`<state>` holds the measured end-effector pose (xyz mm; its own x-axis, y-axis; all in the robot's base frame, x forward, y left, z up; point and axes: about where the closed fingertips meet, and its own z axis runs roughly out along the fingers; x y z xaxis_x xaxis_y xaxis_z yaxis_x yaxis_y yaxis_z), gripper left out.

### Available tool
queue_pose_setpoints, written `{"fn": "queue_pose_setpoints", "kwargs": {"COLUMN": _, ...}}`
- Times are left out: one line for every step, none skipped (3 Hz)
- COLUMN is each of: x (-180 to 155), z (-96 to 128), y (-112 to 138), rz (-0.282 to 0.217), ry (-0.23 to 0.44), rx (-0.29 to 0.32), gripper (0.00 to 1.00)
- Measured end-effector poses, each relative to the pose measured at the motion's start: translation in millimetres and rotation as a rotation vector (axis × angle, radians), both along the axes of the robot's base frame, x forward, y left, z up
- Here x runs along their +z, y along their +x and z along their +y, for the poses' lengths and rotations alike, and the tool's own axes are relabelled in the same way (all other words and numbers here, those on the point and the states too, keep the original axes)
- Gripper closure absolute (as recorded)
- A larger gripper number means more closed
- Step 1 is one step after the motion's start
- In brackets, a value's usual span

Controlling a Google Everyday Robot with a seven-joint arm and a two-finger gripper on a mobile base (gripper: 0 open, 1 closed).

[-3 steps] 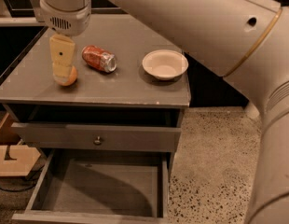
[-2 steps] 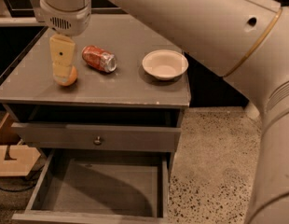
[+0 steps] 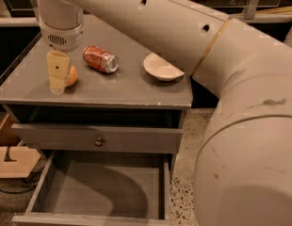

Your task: Place orange into middle drawer

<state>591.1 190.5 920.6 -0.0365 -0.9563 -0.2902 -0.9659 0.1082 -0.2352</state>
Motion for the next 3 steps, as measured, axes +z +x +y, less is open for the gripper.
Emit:
{"fn": "queue_pose_setpoints", "kwargs": {"x": -0.8, "z": 0.4, "y": 0.0, "rz": 0.001, "ry": 0.0, "rx": -0.001, "gripper": 0.0}}
{"fn": "queue_pose_setpoints", "kwargs": {"x": -12.5, "z": 11.4, "y": 10.9, "rz": 0.014, "ry": 0.0, "rx": -0.018, "gripper": 0.0}}
{"fn": "queue_pose_setpoints", "kwargs": {"x": -25.6, "z": 31.9, "y": 29.0, "rz": 0.049, "ry": 0.013, "rx": -0.005, "gripper": 0.0}}
